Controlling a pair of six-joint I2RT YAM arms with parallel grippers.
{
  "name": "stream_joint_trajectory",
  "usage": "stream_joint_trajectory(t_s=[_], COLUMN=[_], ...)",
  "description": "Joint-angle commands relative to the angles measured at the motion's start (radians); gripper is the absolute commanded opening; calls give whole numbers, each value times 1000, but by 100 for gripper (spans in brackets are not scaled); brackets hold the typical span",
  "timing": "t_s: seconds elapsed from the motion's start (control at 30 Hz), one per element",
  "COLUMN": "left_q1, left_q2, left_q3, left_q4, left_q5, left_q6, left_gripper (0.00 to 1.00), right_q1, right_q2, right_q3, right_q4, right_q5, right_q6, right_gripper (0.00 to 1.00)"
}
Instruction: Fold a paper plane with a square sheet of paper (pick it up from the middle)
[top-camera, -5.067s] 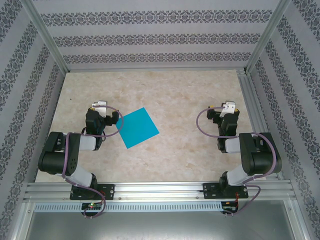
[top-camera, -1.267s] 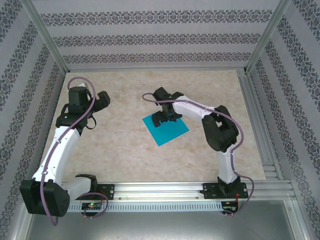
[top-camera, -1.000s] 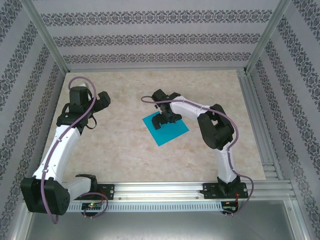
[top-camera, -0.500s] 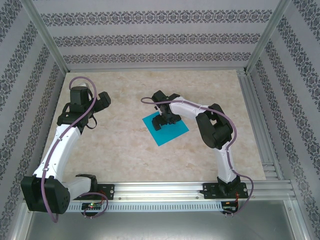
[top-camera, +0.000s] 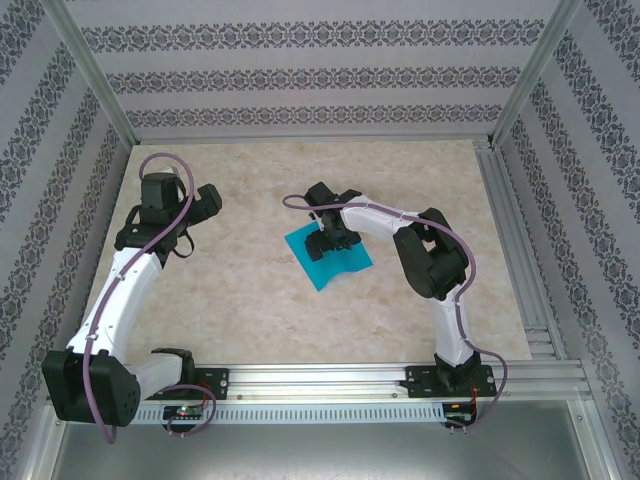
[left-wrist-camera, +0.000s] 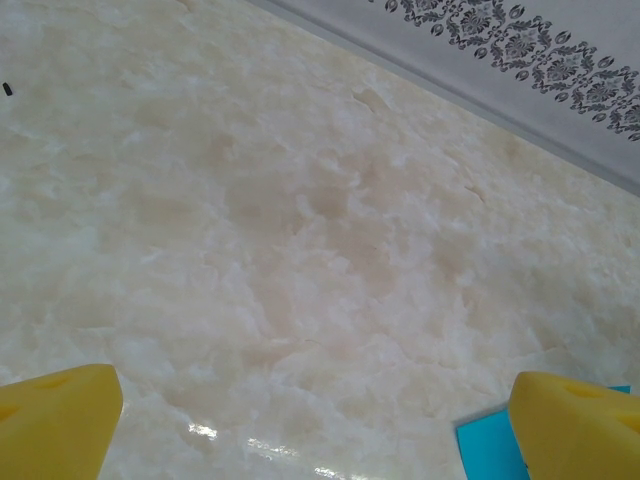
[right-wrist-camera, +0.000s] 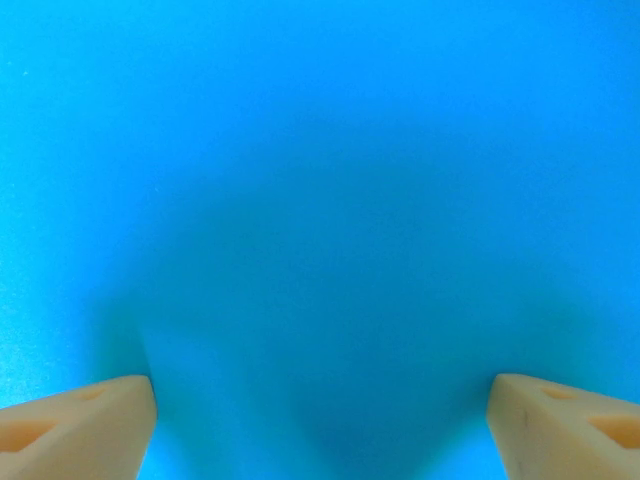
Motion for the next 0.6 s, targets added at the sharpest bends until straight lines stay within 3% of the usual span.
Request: stream_joint_trajectory(t_s=[0.0, 0.23, 0.57], left_q1=[12, 12, 12], left_q2=[1, 6, 10], left_q3=[25, 24, 26], left_q4=[-20, -19, -18], left_q5=[-11, -11, -12], left_q6=[27, 27, 30], left_gripper=[100, 100, 100], right_q1=[8, 22, 9], right_q2=[12, -40, 81], right_q3=[-27, 54, 133], right_q4=[-37, -56, -85], right_q5=[16, 25, 16], right_q6=[25, 2, -7], right_gripper=[91, 98, 98])
